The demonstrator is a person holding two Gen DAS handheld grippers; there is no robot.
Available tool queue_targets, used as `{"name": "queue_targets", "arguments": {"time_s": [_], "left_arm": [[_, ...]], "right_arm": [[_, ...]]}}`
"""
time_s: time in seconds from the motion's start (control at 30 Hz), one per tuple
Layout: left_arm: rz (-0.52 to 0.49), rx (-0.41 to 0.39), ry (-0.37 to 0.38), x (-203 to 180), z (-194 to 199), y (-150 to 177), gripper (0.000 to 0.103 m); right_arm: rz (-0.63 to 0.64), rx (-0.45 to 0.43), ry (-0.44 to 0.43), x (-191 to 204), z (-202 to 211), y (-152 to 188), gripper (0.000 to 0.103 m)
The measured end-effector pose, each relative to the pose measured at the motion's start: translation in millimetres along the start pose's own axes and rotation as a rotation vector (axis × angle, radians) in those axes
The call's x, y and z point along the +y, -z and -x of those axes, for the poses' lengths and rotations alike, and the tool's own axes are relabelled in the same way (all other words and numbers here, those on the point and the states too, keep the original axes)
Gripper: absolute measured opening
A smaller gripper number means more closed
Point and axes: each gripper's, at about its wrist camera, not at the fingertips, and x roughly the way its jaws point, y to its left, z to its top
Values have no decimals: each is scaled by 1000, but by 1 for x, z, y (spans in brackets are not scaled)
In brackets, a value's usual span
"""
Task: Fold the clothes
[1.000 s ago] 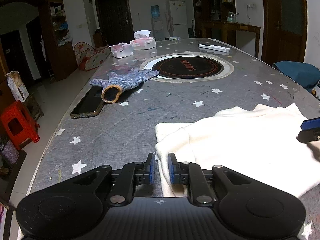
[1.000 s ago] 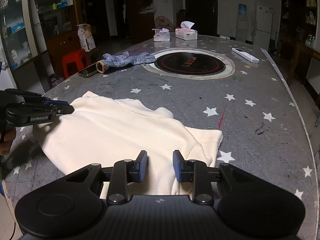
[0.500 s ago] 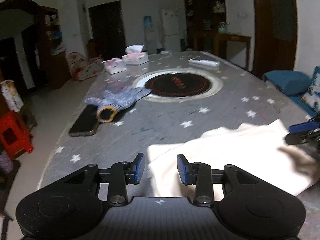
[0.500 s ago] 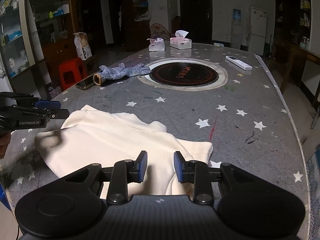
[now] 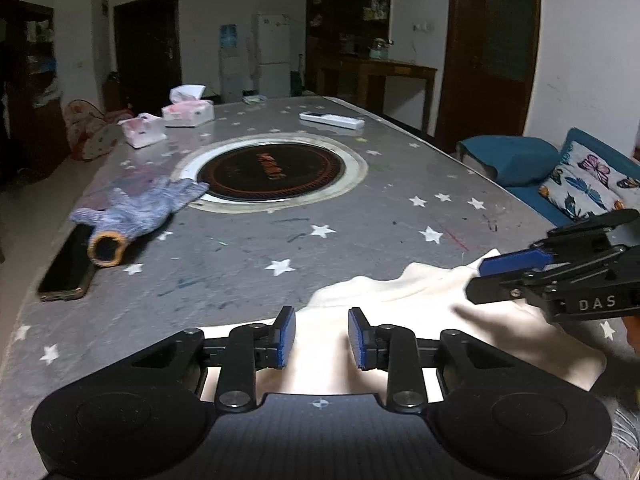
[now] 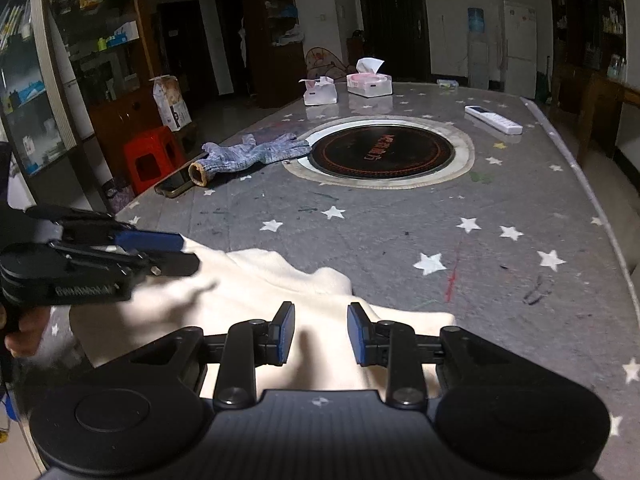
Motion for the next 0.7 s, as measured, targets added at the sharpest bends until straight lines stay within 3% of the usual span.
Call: {"name": "queue_targets", "arguments": {"time_s": [0.27,0.7], "left_arm": [[1,54,9,4,-27,2,24],[21,14,10,6,-18,-1,25]], "right_arm": [[-18,36,-4,-5,-26,-2,23],[18,27,-26,9,-26,-14,21]]}}
